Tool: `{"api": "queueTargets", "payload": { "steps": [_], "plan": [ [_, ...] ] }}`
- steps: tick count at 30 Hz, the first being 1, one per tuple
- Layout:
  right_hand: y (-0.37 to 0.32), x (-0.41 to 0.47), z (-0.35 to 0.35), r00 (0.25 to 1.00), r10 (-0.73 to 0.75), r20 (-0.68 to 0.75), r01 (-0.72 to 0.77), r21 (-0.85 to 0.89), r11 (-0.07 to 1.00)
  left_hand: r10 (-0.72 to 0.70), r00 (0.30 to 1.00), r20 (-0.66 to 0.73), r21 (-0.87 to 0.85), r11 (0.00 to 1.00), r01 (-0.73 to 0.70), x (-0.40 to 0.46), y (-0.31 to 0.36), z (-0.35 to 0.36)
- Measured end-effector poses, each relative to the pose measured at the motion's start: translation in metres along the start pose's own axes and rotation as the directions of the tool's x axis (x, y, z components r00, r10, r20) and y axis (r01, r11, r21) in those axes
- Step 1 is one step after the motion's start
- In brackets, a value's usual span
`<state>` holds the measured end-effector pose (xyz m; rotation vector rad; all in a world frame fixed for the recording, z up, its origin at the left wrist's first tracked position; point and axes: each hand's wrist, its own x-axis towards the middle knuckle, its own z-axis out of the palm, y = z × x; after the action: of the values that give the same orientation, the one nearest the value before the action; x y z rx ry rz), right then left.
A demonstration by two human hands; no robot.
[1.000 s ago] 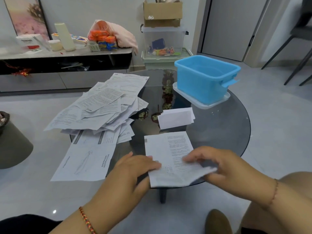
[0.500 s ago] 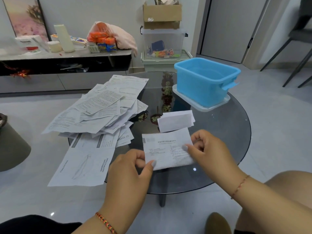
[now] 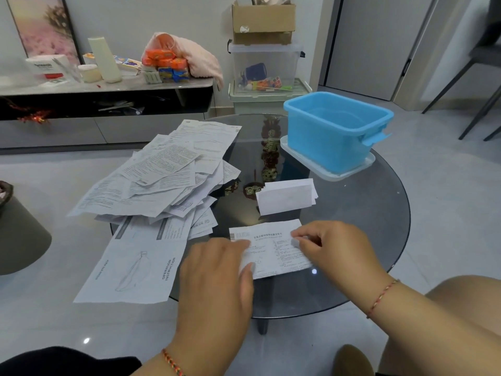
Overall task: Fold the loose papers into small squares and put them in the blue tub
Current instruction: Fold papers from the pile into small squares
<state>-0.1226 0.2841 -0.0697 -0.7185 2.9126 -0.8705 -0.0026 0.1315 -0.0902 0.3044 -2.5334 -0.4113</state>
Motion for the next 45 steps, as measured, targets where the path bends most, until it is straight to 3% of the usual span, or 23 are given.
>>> {"api": "queueTargets", "payload": {
  "steps": [3, 7, 9, 11, 15, 18, 22, 25, 29, 35, 38, 40, 42, 43, 45],
  "plan": [
    [-0.002, 0.002, -0.001, 1.0, -0.006, -0.005, 0.006, -0.038, 0.999, 0.268, 0.962, 0.051, 0.001, 0.963, -0.268, -0.012, 0.005, 0.012],
    [-0.002, 0.0, -0.002, 1.0, 0.002, 0.018, 0.0, -0.121, 0.993, 0.311, 0.923, 0.228, 0.042, 0.943, -0.329, -0.018, 0.008, 0.016],
    [-0.003, -0.004, -0.003, 0.988, -0.117, -0.097, 0.086, -0.277, 0.957, 0.315, 0.915, 0.254, 0.052, 0.94, -0.338, -0.017, 0.008, 0.014],
    [-0.004, -0.004, -0.004, 0.952, -0.259, -0.166, 0.205, -0.282, 0.937, 0.328, 0.909, 0.256, 0.076, 0.931, -0.357, -0.017, 0.008, 0.015],
    [-0.003, 0.014, 0.0, 0.934, -0.344, 0.094, 0.353, -0.11, 0.929, 0.345, 0.902, 0.258, 0.101, 0.919, -0.381, -0.018, 0.006, 0.016],
    [-0.004, 0.019, 0.002, 0.909, -0.347, 0.233, 0.383, -0.134, 0.914, 0.371, 0.9, 0.228, 0.118, 0.907, -0.404, -0.017, 0.005, 0.016],
    [-0.006, 0.018, 0.0, 0.914, -0.32, 0.247, 0.375, -0.221, 0.9, 0.383, 0.905, 0.185, 0.128, 0.904, -0.409, -0.02, 0.002, 0.018],
    [-0.01, 0.014, -0.008, 0.937, -0.231, 0.262, 0.289, -0.212, 0.934, 0.394, 0.906, 0.154, 0.118, 0.903, -0.413, -0.021, 0.0, 0.018],
    [-0.01, -0.005, -0.021, 0.939, -0.222, 0.264, 0.283, -0.221, 0.933, 0.437, 0.893, 0.106, 0.103, 0.889, -0.447, -0.021, -0.001, 0.017],
    [-0.002, -0.024, -0.036, 0.977, -0.054, 0.209, 0.078, -0.111, 0.991, 0.495, 0.868, -0.038, -0.009, 0.868, -0.496, -0.021, -0.003, 0.018],
    [0.003, -0.026, -0.046, 0.95, -0.282, 0.134, 0.293, -0.07, 0.954, 0.451, 0.886, -0.112, -0.107, 0.881, -0.462, -0.02, -0.007, 0.02],
    [0.005, -0.024, -0.05, 0.865, -0.405, 0.297, 0.397, 0.087, 0.914, 0.323, 0.937, -0.13, -0.223, 0.911, -0.346, -0.02, -0.007, 0.02],
    [0.008, -0.024, -0.048, 0.789, -0.365, 0.494, 0.363, 0.105, 0.926, 0.187, 0.978, -0.095, -0.293, 0.934, -0.207, -0.021, -0.006, 0.017],
    [0.009, -0.023, -0.045, 0.79, -0.352, 0.503, 0.352, 0.099, 0.931, 0.135, 0.988, -0.079, -0.303, 0.941, -0.153, -0.021, -0.006, 0.017],
    [0.011, -0.021, -0.036, 0.864, -0.331, 0.38, 0.297, 0.148, 0.943, 0.06, 0.996, -0.07, -0.305, 0.949, -0.079, -0.022, -0.006, 0.016]
  ]
}}
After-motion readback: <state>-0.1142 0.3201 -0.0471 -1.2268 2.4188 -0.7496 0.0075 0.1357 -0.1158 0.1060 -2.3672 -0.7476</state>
